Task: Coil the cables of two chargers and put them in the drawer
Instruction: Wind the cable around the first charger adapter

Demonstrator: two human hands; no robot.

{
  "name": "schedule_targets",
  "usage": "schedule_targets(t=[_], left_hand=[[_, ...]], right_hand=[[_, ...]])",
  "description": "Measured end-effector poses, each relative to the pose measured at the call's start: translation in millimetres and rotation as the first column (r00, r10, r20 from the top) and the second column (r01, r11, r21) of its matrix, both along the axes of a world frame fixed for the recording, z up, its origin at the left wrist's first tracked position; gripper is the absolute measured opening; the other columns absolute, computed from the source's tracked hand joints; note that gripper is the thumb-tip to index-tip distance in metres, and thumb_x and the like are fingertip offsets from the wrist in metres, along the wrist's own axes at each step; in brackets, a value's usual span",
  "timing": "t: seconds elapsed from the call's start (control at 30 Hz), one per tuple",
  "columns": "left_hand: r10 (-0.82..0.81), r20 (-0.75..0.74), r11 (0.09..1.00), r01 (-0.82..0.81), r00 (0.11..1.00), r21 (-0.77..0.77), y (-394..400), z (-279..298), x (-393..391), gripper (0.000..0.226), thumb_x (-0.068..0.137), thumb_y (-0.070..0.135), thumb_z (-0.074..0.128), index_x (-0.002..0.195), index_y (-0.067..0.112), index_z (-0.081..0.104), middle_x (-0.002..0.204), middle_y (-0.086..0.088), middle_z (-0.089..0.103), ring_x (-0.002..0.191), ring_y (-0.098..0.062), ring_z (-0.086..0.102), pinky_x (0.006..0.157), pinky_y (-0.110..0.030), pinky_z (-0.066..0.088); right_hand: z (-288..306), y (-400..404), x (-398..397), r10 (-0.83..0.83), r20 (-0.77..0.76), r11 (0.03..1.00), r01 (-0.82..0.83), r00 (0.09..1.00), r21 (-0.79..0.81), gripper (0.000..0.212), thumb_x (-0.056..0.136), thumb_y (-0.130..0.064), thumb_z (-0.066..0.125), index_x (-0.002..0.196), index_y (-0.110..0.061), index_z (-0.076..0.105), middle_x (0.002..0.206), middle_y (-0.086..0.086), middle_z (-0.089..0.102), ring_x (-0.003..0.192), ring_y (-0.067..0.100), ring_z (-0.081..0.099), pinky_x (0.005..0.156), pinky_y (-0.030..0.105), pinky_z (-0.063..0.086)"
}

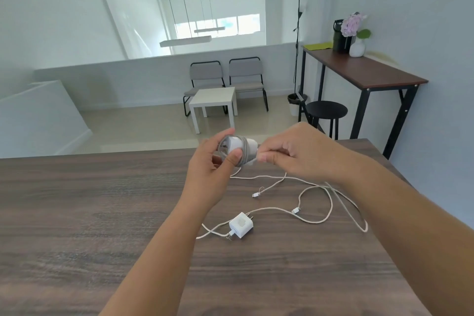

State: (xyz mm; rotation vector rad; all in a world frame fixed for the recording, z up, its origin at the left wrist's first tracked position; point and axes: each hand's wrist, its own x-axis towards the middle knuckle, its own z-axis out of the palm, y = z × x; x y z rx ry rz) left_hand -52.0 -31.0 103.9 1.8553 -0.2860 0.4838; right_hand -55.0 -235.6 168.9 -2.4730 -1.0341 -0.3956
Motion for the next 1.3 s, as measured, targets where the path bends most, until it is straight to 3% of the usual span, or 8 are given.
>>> schedule_targets(t=[0.13, 0.2, 0.3, 0.57, 0.87, 1.03, 1.17, 1.3], left_hand=[[0.004, -0.080, 0.960, -0.026, 0.997, -0.280, -0.4, 4.6, 0.4, 0.030, 0.095, 0.019, 0.063, 0.122, 0.031, 0.063, 0.106, -0.001, 0.063, 0.071, -0.013, 0.062, 0.069, -0.032, 0.060], [-0.064, -0.163, 0.873, -0.024, 0.984, -0.488, 0.6, 6.8, 1.0, 0.025, 0.097, 0.016, 0.059, 0.120, 0.023, 0.064, 0.103, -0.005, 0.063, 0.070, -0.010, 0.061, 0.063, -0.022, 0.056], [-0.172, -0.220, 0.717, -0.030, 0.960, -0.696, 4.8, 10.4, 0.6, 0.018, 0.099, 0.014, 0.054, 0.111, 0.017, 0.067, 0.089, -0.001, 0.069, 0.070, -0.009, 0.061, 0.057, -0.017, 0.054], [-0.247, -0.236, 0.655, -0.018, 0.940, -0.756, 10.1, 5.2, -3.3, 0.017, 0.099, 0.016, 0.053, 0.107, 0.012, 0.067, 0.083, 0.001, 0.071, 0.066, -0.007, 0.064, 0.057, -0.016, 0.055], [-0.331, -0.245, 0.406, -0.097, 0.911, -0.909, 27.5, 8.6, -2.9, 0.016, 0.093, 0.021, 0.059, 0.101, 0.010, 0.068, 0.100, -0.006, 0.067, 0.080, -0.015, 0.059, 0.053, -0.016, 0.054], [-0.294, -0.199, 0.525, -0.016, 0.935, -0.851, 26.1, 6.2, -5.4, 0.017, 0.098, 0.018, 0.053, 0.105, 0.012, 0.068, 0.094, -0.003, 0.070, 0.074, -0.011, 0.063, 0.055, -0.016, 0.055], [-0.169, -0.175, 0.749, 0.011, 0.970, -0.662, 18.0, 2.8, -8.0, 0.023, 0.100, 0.010, 0.051, 0.115, 0.020, 0.064, 0.091, 0.001, 0.069, 0.070, -0.012, 0.061, 0.059, -0.018, 0.054], [0.012, -0.073, 0.945, -0.035, 0.997, -0.326, 7.0, 0.5, -11.3, 0.028, 0.097, 0.016, 0.059, 0.122, 0.028, 0.061, 0.103, -0.002, 0.064, 0.070, -0.013, 0.060, 0.067, -0.025, 0.058]], right_hand=[[-3.4, 5.7, -6.3, 0.049, 0.047, 0.999, -0.048, 0.998, -0.013, 0.021, 0.092, -0.030, 0.055, 0.083, -0.021, 0.071, 0.058, -0.014, 0.053, 0.052, -0.002, 0.046, 0.055, 0.011, 0.033], [-2.3, 3.5, -6.5, 0.037, 0.049, 0.999, -0.037, 0.998, 0.009, 0.021, 0.091, -0.030, 0.054, 0.085, -0.022, 0.072, 0.057, -0.019, 0.048, 0.051, -0.009, 0.046, 0.055, 0.008, 0.031], [-7.9, 3.2, -10.1, 0.023, 0.051, 1.000, -0.023, 0.998, -0.008, 0.022, 0.092, -0.033, 0.051, 0.085, -0.027, 0.072, 0.057, -0.017, 0.051, 0.055, 0.005, 0.048, 0.054, 0.017, 0.035], [-20.5, 9.2, -18.1, 0.020, 0.064, 1.000, -0.019, 0.998, -0.022, 0.023, 0.091, -0.031, 0.049, 0.084, -0.026, 0.070, 0.063, -0.010, 0.063, 0.057, 0.012, 0.054, 0.054, 0.025, 0.043], [-26.5, 4.4, -16.3, 0.007, 0.079, 1.000, -0.005, 0.997, -0.022, 0.021, 0.092, -0.029, 0.051, 0.083, -0.025, 0.069, 0.059, -0.014, 0.058, 0.056, 0.010, 0.051, 0.055, 0.024, 0.042], [-17.8, -2.5, -15.7, 0.005, 0.120, 1.000, -0.007, 0.993, 0.013, 0.019, 0.092, -0.023, 0.057, 0.075, -0.028, 0.065, 0.049, -0.027, 0.034, 0.055, 0.008, 0.039, 0.051, 0.016, 0.031], [-21.5, 3.1, -19.2, -0.007, 0.146, 1.000, 0.011, 0.989, -0.028, 0.019, 0.092, -0.026, 0.054, 0.081, -0.026, 0.069, 0.058, -0.017, 0.057, 0.055, 0.002, 0.042, 0.055, 0.022, 0.035], [-14.2, 13.9, -20.3, -0.020, 0.125, 0.997, 0.028, 0.992, -0.069, 0.035, 0.093, -0.039, 0.037, 0.087, -0.026, 0.069, 0.075, -0.010, 0.070, 0.066, 0.018, 0.062, 0.060, 0.032, 0.049]])
